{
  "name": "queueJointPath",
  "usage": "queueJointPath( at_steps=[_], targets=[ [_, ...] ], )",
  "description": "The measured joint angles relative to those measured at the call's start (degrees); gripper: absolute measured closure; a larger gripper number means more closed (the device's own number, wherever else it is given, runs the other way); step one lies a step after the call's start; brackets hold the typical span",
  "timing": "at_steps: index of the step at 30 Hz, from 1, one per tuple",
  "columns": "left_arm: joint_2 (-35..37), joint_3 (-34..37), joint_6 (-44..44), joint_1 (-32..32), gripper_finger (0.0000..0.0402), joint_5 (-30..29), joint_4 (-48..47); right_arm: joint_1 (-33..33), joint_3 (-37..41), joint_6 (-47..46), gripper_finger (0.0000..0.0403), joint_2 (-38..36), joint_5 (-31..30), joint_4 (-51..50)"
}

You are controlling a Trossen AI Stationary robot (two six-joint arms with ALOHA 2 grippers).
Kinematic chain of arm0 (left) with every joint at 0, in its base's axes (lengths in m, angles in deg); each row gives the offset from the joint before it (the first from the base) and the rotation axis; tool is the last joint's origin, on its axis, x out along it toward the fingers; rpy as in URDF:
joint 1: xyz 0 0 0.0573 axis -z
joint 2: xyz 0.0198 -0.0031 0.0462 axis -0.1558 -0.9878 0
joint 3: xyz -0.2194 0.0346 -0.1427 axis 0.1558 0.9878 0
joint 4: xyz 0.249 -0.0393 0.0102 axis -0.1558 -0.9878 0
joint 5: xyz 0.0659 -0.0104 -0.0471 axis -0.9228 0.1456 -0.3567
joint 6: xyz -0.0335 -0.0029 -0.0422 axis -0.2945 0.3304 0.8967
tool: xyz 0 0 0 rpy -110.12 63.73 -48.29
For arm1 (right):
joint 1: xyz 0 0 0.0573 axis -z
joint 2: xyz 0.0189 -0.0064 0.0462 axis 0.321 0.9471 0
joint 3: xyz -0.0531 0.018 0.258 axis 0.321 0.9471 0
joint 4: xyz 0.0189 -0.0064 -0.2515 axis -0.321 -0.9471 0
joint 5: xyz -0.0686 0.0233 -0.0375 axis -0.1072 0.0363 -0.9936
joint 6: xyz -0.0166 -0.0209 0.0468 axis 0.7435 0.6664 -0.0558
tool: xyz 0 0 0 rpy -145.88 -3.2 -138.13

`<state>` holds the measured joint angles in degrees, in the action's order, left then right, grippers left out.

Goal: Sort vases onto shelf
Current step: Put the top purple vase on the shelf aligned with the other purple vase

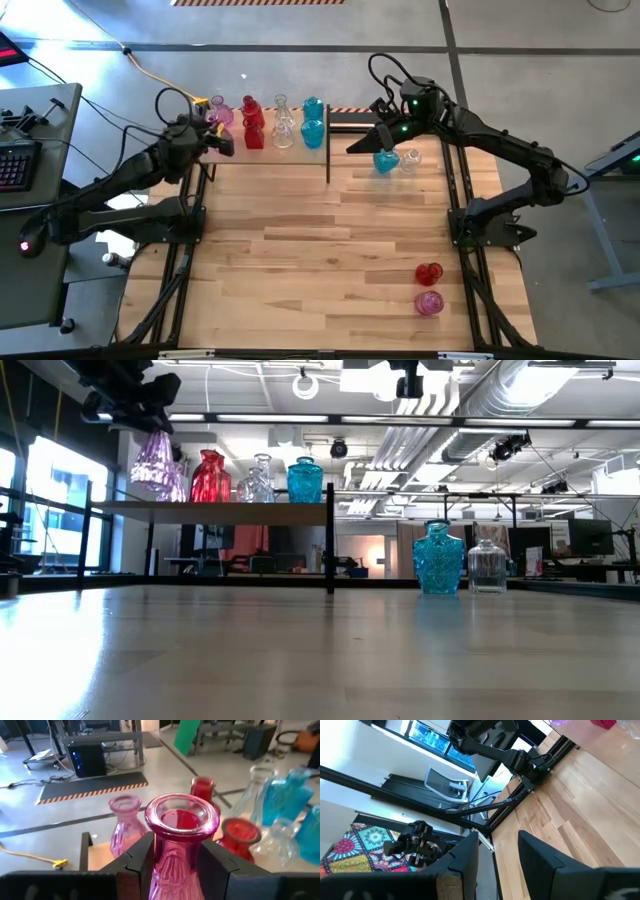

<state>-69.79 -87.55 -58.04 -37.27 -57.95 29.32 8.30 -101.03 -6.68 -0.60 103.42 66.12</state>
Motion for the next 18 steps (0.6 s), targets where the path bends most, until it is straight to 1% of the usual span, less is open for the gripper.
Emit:
queueJointPath(
  at_steps=[4,10,14,18],
  targets=[
    [0.0,0.0,-0.6,-0.2,0.0293,1.3,3.3,0.0,0.0,0.0,0.0284,0.0,0.0,0.0],
    [1.4,0.0,-2.0,-0.1,0.0293,7.1,5.2,0.0,0.0,0.0,0.0284,0.0,0.0,0.0],
    [5.0,0.0,-2.5,-0.2,0.0293,6.8,3.7,0.0,0.0,0.0,0.0284,0.0,0.0,0.0],
    [9.1,0.0,-3.5,-0.2,0.0293,4.0,2.9,0.0,0.0,0.0,0.0284,0.0,0.0,0.0]
  ],
)
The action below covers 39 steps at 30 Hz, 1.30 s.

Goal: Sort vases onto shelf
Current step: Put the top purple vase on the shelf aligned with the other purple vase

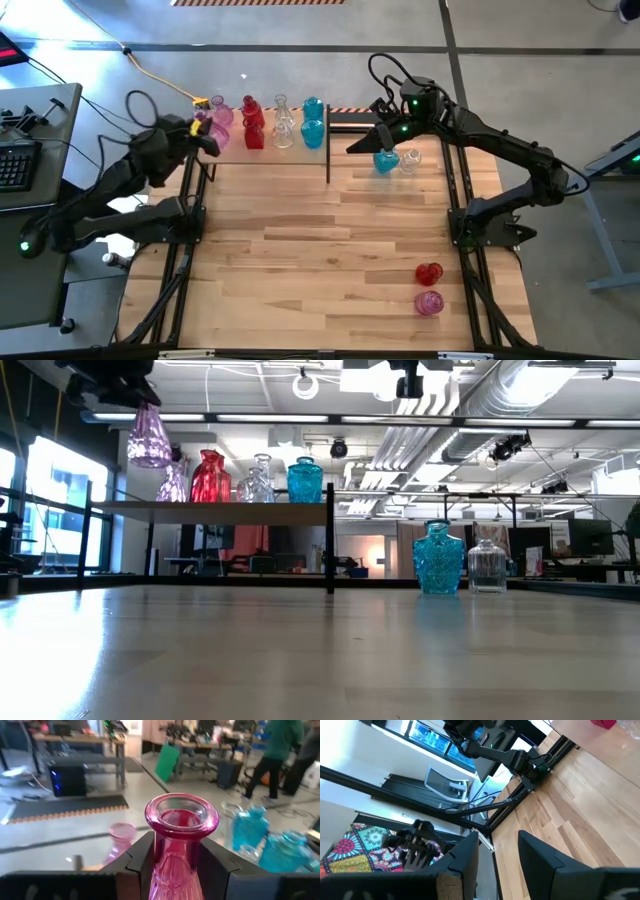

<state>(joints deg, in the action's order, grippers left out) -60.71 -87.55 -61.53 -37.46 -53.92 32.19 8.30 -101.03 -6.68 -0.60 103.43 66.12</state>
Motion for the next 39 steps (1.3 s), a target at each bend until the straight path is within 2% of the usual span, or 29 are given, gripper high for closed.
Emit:
queueJointPath(
  at_steps=[9,19,25,30,33,39],
  targets=[
    [2.4,0.0,-3.9,-0.3,0.0293,-3.3,0.2,0.0,0.0,0.0,0.0284,0.0,0.0,0.0],
    [-0.2,0.0,-8.0,-7.6,0.0293,-0.9,5.9,0.0,0.0,0.0,0.0284,0.0,0.0,0.0],
    [-1.0,0.0,-9.6,-14.0,0.0293,4.1,5.8,0.0,0.0,0.0,0.0284,0.0,0.0,0.0],
    [-0.4,0.0,-8.3,-18.6,0.0293,12.6,5.6,0.0,0.0,0.0,0.0284,0.0,0.0,0.0],
    [-0.8,0.0,-6.7,-19.9,0.0293,16.5,4.2,0.0,0.0,0.0,0.0284,0.0,0.0,0.0],
    [-1.3,3.3,-3.8,-20.3,0.0293,20.1,5.2,0.0,0.0,0.0,0.0284,0.0,0.0,0.0]
  ],
)
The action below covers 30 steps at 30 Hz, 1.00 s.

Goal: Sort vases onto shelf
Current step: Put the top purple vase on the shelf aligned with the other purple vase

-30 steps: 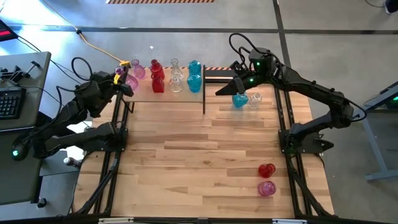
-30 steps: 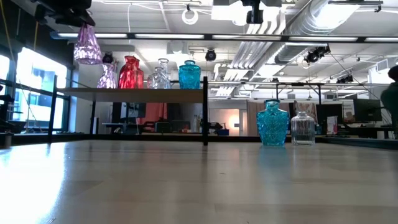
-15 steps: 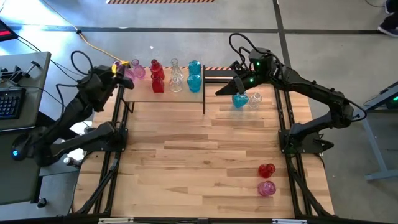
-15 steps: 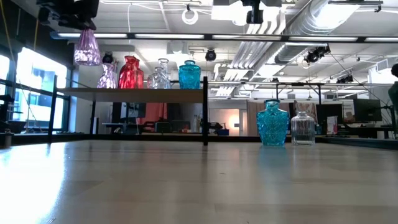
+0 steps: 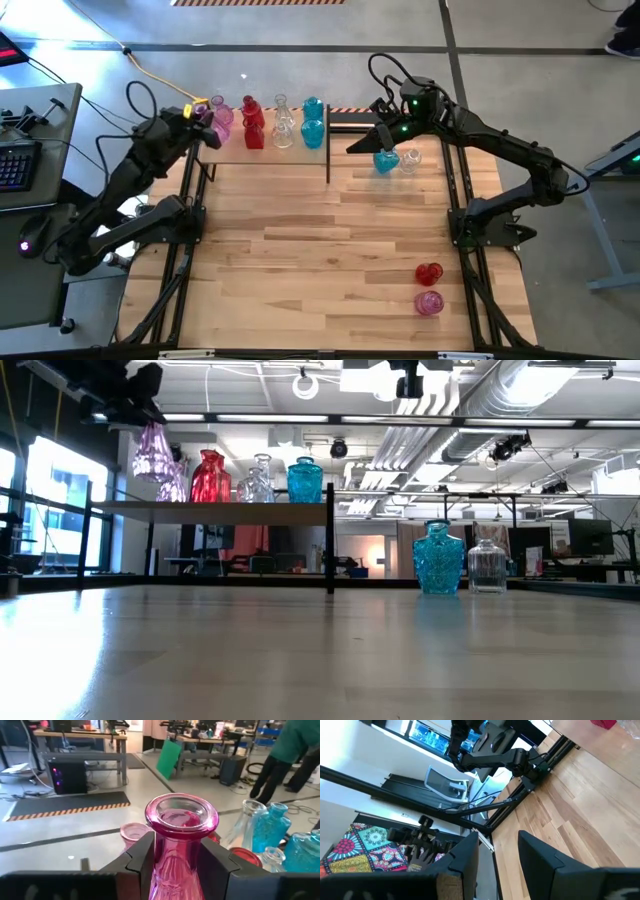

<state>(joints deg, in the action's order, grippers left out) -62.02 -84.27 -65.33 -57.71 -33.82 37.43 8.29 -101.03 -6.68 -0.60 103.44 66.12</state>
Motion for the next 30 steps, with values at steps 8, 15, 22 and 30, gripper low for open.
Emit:
queueJointPath(
  at_steps=[8,15,22,30],
  targets=[
    [0.1,5.0,-0.6,0.0,0.0293,0.7,4.7,0.0,0.0,0.0,0.0284,0.0,0.0,0.0],
    [0.1,7.9,-3.0,0.0,0.0293,0.6,6.8,0.0,0.0,0.0,0.0284,0.0,0.0,0.0],
    [0.1,9.2,-3.3,0.0,0.0293,0.6,6.7,0.0,0.0,0.0,0.0284,0.0,0.0,0.0],
    [-0.4,9.2,-4.1,0.0,0.0293,-0.2,7.3,0.0,0.0,0.0,0.0284,0.0,0.0,0.0]
  ],
)
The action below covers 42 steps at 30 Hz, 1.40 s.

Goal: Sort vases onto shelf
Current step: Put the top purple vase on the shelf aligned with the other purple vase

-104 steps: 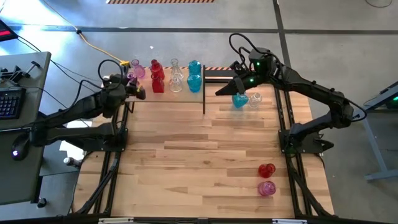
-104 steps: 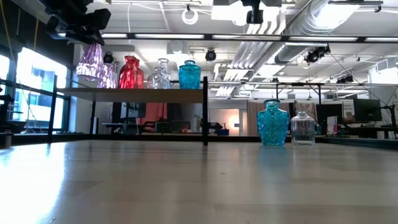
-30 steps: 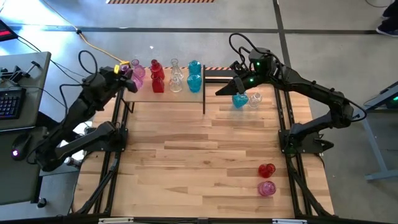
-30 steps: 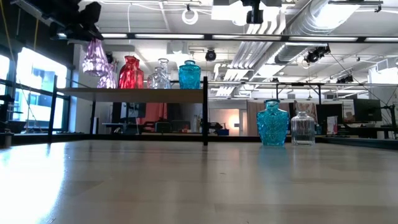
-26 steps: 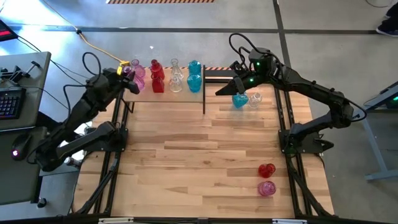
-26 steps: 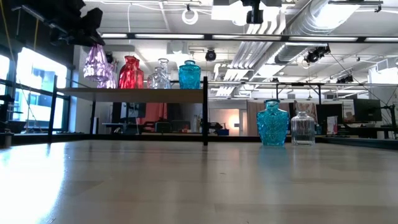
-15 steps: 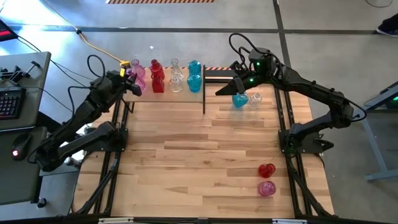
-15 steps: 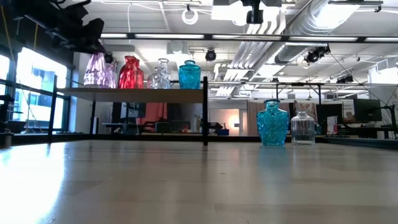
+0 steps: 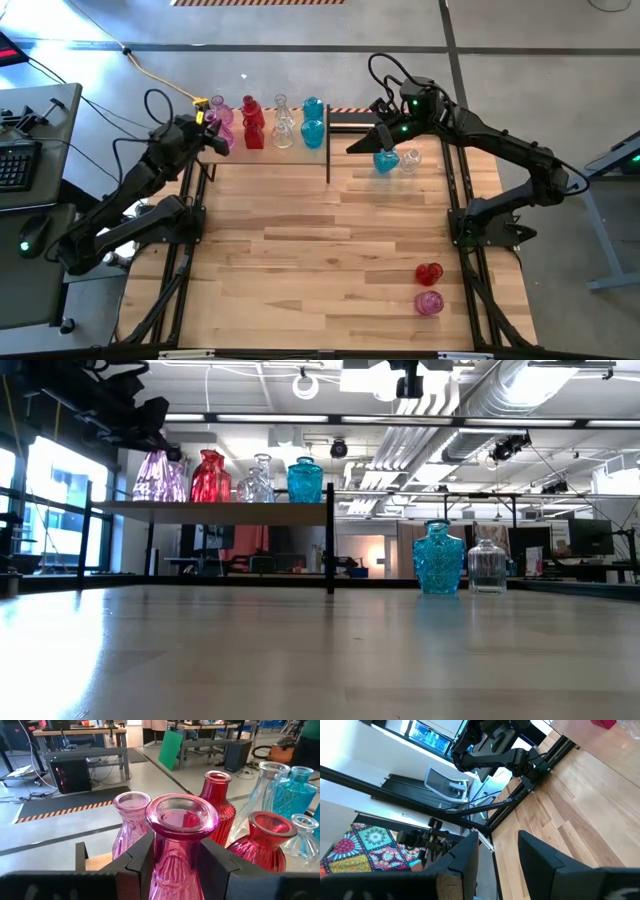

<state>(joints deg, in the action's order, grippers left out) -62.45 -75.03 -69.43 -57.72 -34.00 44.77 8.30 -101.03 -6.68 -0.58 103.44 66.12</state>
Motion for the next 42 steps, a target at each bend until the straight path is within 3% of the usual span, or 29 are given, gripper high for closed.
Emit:
queueJointPath(
  at_steps=[10,32,42],
  targets=[
    [-1.5,0.0,1.1,-1.2,0.0289,0.6,0.1,0.0,0.0,0.0,0.0284,0.0,0.0,0.0],
    [-3.0,0.0,2.4,-4.2,0.0217,3.7,3.1,0.0,0.0,0.0,0.0284,0.0,0.0,0.0],
    [-2.8,-0.2,2.9,-4.2,0.0216,3.7,7.3,0.0,0.0,0.0,0.0284,0.0,0.0,0.0]
  ],
)
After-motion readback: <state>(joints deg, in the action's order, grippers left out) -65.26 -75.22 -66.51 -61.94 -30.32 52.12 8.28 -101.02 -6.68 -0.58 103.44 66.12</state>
